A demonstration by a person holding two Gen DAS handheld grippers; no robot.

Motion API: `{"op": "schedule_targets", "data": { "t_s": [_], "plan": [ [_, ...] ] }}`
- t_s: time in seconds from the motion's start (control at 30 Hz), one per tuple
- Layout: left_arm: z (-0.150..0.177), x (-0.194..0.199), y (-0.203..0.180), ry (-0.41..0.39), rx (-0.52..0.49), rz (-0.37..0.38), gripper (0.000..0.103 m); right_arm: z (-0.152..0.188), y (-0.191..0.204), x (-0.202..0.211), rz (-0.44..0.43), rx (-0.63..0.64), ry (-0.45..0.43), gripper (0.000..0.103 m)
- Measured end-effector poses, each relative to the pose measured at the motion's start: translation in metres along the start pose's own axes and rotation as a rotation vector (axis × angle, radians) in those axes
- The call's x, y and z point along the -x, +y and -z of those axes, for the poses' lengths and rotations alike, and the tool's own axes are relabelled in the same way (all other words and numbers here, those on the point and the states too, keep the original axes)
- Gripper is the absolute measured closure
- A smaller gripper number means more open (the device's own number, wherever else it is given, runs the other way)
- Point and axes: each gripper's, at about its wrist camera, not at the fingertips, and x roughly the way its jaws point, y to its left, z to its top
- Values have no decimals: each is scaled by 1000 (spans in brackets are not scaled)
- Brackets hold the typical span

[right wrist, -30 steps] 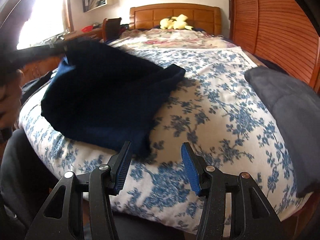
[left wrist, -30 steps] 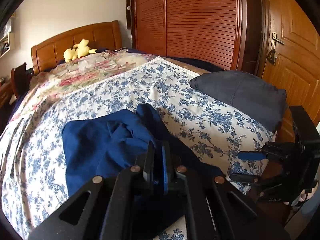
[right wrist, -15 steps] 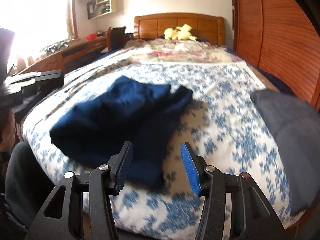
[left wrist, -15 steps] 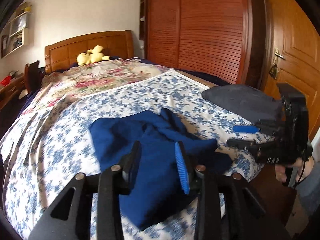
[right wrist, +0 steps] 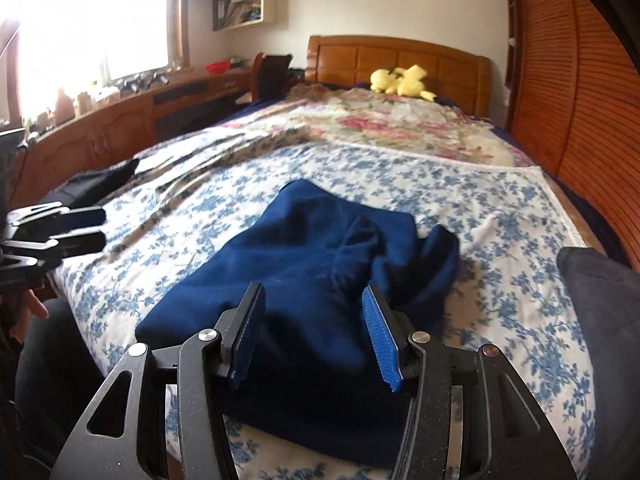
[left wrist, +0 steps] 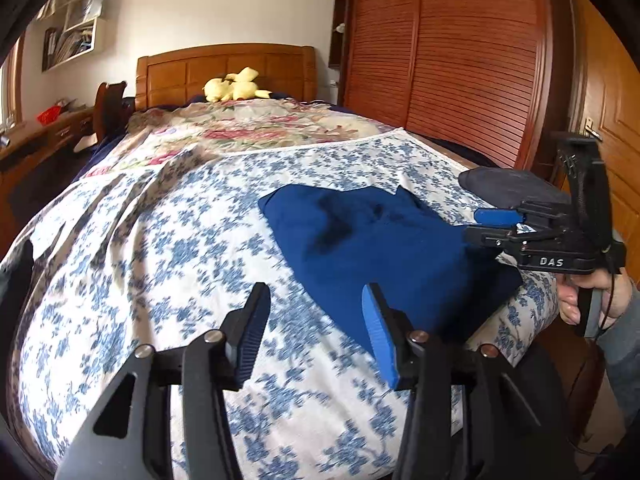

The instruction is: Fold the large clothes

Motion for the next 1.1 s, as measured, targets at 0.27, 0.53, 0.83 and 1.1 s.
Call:
{"op": "schedule_targets", "data": {
  "t_s": [0.27, 0.53, 0.83, 1.1],
  "plan": [
    [17, 3, 22, 3, 33, -6, 54, 15, -7, -34, 14, -44, 105, 51],
    [27, 7, 36, -7, 70, -14, 54, 38, -10, -55, 4, -88, 187, 45],
    [34, 11, 41, -14, 92, -37, 54, 44, -16, -58, -32, -138, 186, 44],
    [37, 9, 41, -5, 103, -36, 54, 44, -15, -58, -49, -133, 188, 49]
  ]
}}
